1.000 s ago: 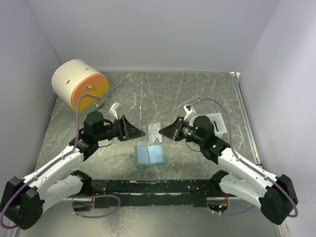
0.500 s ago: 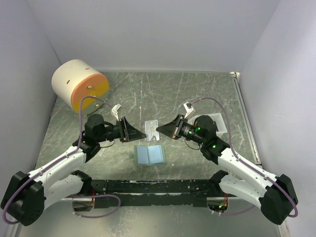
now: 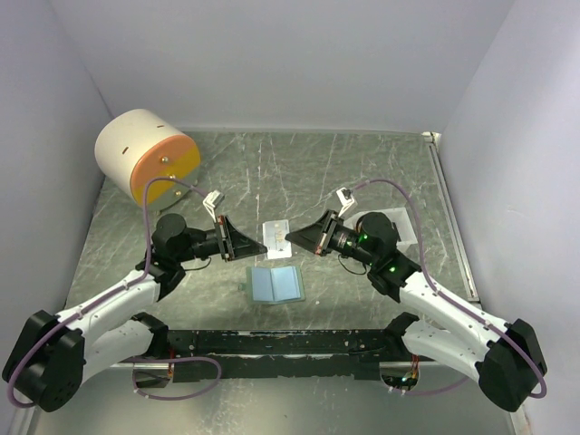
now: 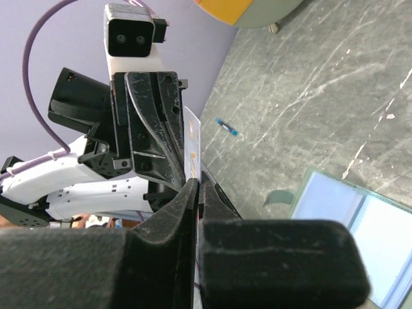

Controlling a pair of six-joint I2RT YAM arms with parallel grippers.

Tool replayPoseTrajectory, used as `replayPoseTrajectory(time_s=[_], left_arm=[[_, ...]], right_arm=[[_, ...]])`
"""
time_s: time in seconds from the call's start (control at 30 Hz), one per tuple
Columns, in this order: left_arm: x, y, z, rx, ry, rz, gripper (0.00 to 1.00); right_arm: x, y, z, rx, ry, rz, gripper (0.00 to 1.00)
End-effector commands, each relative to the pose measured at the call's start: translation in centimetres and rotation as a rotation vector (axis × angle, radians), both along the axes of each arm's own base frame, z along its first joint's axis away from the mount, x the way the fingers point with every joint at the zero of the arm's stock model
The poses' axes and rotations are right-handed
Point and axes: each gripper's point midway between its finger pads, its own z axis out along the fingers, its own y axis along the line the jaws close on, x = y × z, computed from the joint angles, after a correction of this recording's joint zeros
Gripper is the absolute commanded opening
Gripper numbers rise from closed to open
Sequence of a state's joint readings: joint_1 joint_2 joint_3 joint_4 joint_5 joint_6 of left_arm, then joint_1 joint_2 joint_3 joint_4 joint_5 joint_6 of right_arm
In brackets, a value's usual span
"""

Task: Put the credit cards into the card holder
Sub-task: Place the card holder at the center of the board, then insert the credit card into the card holder.

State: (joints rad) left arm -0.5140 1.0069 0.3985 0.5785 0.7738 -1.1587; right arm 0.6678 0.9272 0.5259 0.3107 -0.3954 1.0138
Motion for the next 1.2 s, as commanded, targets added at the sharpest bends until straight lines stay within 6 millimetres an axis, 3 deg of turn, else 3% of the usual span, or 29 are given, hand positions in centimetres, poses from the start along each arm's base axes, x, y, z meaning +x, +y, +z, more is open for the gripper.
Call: replayPoseTrajectory(time_s=[0.0,0.37,0.47,0.57,0.77,1.03,1.17], left_arm=[[-0.5,0.2,0.9,-0.021,-0.062,-0.01,0.07],[0.0,1.2,-2.2,0.109,-0.034,0.065,0.07],[0.6,1.6,-4.0,0.194,-0.002,0.099,0.07],[0.8,2.6,-7.2,0.32,0.084,0.146,0.07],[0.5,3.0,-9.7,0.378,0.185,0.16,0.07],[0.0,2.3,-10.8,0.378,0.235,0.134,0.07],[0.5,3.6,-13.2,0.508,0.255,0.184,0.07]], right_arm=[[-0.3,-0.5,-0.7,-0.031,-0.009,-0.017,0.0],[0.6,-2.8,-0.9,-0.126,-0.048,-0.136,0.0],[1.0,-3.6,-2.3,-0.188,-0.025,-0.176,0.0],[1.5,-4.6,-3.6,-0.254,-0.008,-0.228,0.0],[2.1,-6.0,-6.4,-0.372,0.025,-0.284,0.0],[1.2,-4.1,-11.4,-0.424,0.106,-0.15,0.0],[0.4,-2.7,-12.8,-0.388,0.138,-0.069,0.0]])
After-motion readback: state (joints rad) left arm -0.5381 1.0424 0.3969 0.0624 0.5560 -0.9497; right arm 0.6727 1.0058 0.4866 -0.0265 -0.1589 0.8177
